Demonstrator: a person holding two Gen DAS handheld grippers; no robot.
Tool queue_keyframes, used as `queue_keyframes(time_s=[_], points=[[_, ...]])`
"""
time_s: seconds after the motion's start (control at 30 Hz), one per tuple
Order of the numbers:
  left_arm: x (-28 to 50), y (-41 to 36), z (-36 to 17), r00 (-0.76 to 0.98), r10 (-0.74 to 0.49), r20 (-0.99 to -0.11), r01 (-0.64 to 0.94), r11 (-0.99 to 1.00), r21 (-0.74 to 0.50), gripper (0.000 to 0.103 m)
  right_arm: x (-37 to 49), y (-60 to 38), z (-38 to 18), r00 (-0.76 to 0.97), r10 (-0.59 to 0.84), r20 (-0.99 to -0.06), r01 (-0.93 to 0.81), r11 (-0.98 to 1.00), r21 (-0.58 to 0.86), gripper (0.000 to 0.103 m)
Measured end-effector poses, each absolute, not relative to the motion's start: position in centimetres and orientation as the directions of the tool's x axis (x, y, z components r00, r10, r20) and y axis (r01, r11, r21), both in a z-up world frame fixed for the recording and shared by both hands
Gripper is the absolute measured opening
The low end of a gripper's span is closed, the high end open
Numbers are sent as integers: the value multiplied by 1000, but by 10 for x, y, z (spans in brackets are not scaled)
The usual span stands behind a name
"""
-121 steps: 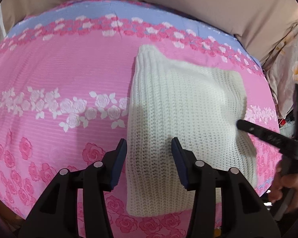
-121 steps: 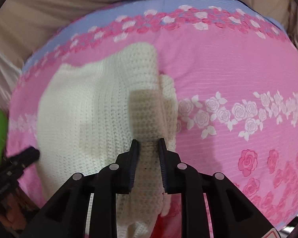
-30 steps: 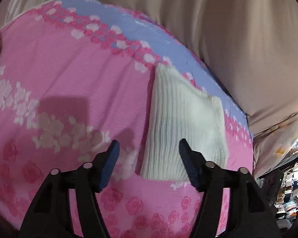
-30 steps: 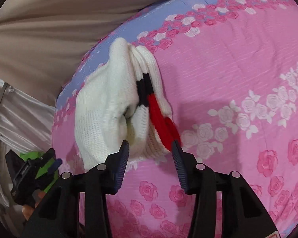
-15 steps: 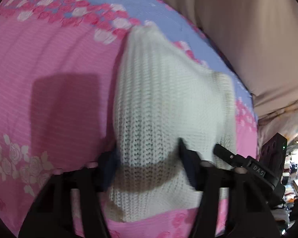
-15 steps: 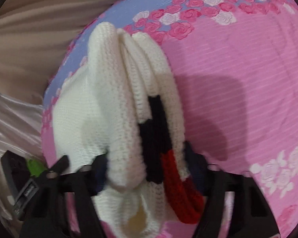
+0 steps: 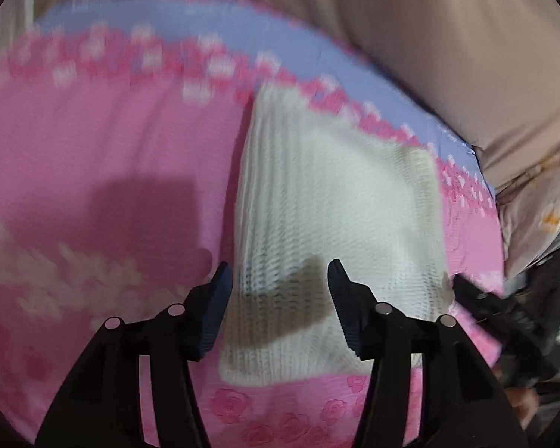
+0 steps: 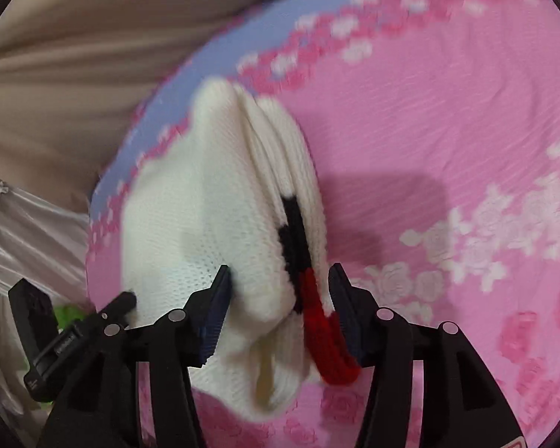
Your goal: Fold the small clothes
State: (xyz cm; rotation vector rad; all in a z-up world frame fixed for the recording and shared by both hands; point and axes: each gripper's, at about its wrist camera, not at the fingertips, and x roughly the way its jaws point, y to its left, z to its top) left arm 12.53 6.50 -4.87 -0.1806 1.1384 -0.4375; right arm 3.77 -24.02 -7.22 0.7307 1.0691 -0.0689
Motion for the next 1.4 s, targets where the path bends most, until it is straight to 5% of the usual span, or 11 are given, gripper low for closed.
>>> queue_keyframes(time_s=[0.13, 0.3, 0.33, 0.4, 0.57, 0.7, 0.97, 1.07, 1.27, 1.4], points=[[105, 50, -29, 412, -353, -840, 331, 917, -222, 53, 33, -221, -34, 523, 221, -823, 283, 866, 412, 54], [82, 47, -53, 341, -323, -883, 363, 912, -194, 53, 37, -191, -68, 414, 288, -863, 249, 876, 412, 51], [79, 45, -60, 325, -299, -897, 360, 916, -175, 53, 39, -187, -77, 401, 300, -866, 241, 877, 415, 47], [79, 50, -79, 282, -233, -931, 323, 937, -136, 46, 41, -192, -82, 377, 292, -879, 243, 885, 398, 10], [86, 67, -96, 266, -215, -940, 228, 961, -155, 49, 32, -201, -44, 473, 243, -847, 200, 907, 371, 9], [84, 55, -100, 290, -147, -946, 277, 959, -64, 50, 36, -195, -105, 345, 252, -904, 184, 927, 328, 8], [69, 69, -23, 432, -247, -868, 274, 952, -134, 50, 16, -212, -29, 501, 164, -850, 254, 911, 325, 20], [83, 52, -15, 461, -276, -843, 296, 944, -148, 51, 28, -209, -15, 535, 201, -821, 205, 912, 356, 7], [119, 16, -80, 354, -189, -916, 311, 947, -75, 55, 79, -189, -87, 377, 127, -917, 139, 971, 192, 0], [118, 21, -74, 369, -193, -909, 297, 951, -82, 55, 79, -182, -55, 414, 109, -904, 138, 974, 181, 0]])
